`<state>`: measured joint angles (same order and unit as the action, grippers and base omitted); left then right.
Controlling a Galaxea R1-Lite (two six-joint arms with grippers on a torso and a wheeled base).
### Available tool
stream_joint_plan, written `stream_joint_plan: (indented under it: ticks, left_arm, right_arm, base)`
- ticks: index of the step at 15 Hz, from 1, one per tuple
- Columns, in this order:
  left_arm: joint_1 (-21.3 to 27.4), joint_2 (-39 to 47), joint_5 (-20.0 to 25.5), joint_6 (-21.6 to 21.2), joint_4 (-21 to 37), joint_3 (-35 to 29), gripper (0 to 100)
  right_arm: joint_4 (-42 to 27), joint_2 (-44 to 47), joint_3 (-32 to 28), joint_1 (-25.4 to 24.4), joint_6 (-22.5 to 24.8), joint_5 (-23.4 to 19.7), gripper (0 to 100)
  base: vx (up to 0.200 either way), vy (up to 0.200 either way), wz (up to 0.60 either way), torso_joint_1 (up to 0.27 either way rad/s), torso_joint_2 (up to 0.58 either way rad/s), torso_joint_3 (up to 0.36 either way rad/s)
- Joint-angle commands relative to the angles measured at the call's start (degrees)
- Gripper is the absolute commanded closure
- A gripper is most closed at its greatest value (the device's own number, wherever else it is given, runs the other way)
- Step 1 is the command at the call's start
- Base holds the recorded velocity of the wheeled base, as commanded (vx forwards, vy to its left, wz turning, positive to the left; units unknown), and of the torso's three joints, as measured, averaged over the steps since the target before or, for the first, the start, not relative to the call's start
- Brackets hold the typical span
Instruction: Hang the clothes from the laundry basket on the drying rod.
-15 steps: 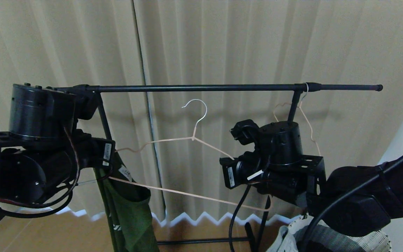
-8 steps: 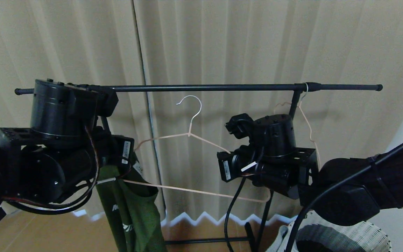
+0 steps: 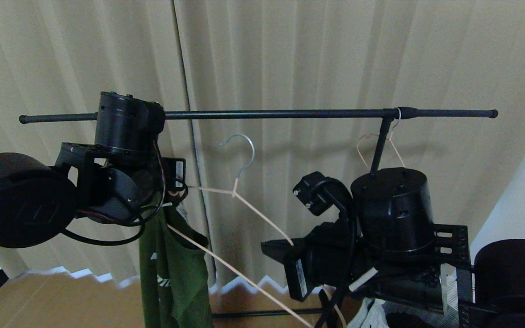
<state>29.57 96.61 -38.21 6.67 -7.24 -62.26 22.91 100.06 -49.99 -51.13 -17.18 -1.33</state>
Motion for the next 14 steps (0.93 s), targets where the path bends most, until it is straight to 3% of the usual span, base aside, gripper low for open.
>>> stream_joint_plan:
  ticks: [1, 3, 5, 14]
  left_arm:
    - [-0.1, 1.1, 0.0, 0.1, -0.1, -0.4, 100]
    - [-0.4, 0.9, -0.1, 0.2, -0.1, -0.7, 100]
    - [-1.5, 0.6, -0.1, 0.0, 0.1, -0.7, 100]
    - [-1.5, -2.7, -0.2, -2.4, 0.5, 0.7, 100]
  right_arm:
    - [-0.3, -1.6, 0.3, -1.0, -0.1, 0.3, 100]
    - [-0.7, -1.3, 0.4, -0.8, -0.1, 1.5, 100]
    - [-1.7, -1.3, 0.3, 0.8, -0.1, 6.0, 100]
    - [-1.8, 2.5, -3.1, 6.6, 0.1, 8.7, 100]
  base:
    - [0.0, 0.0, 0.0, 0.0, 0.0, 0.0]
    - [0.0, 0.0, 0.0, 0.0, 0.0, 0.0]
    - [0.0, 0.0, 0.0, 0.0, 0.0, 0.0]
    - [0.0, 0.0, 0.0, 0.0, 0.0, 0.0]
